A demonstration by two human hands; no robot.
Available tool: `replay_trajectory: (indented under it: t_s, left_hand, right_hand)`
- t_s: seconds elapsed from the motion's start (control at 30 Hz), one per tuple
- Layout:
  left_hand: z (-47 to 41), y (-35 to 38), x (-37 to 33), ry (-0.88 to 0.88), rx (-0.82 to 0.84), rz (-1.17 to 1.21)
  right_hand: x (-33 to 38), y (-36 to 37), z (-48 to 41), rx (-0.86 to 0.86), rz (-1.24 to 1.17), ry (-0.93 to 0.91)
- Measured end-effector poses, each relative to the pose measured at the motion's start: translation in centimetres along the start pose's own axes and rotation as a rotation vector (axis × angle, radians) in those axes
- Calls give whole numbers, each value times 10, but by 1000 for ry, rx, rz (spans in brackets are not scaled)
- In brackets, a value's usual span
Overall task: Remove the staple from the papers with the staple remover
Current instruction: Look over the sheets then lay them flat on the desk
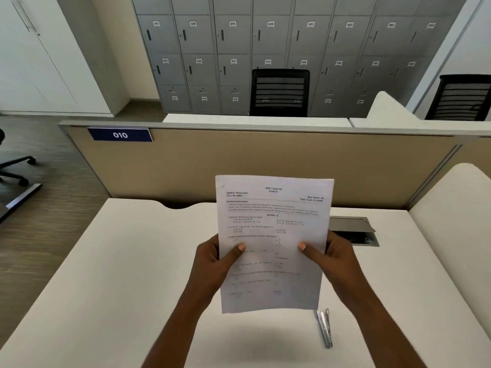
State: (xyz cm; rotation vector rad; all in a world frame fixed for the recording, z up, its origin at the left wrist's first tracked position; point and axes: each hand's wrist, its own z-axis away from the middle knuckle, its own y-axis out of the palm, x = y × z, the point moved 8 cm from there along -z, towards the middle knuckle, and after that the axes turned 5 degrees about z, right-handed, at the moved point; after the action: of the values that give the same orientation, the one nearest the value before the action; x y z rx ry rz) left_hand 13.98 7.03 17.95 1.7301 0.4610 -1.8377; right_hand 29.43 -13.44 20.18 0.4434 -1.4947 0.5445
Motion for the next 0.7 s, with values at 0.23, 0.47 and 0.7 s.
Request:
replay_trajectory:
  t_s: [0.23,0.47,0.7]
  left_hand:
    - [3,5,45,-110,22,-39]
    - [5,3,79,-153,-27,-27]
    - [-17,-1,141,-243,-5,-239]
  right_hand:
    - [-46,-10,-2,-179,45,103]
    - [-90,-13,3,-126,164,193]
    - [-161,-19,0,-195,313,331]
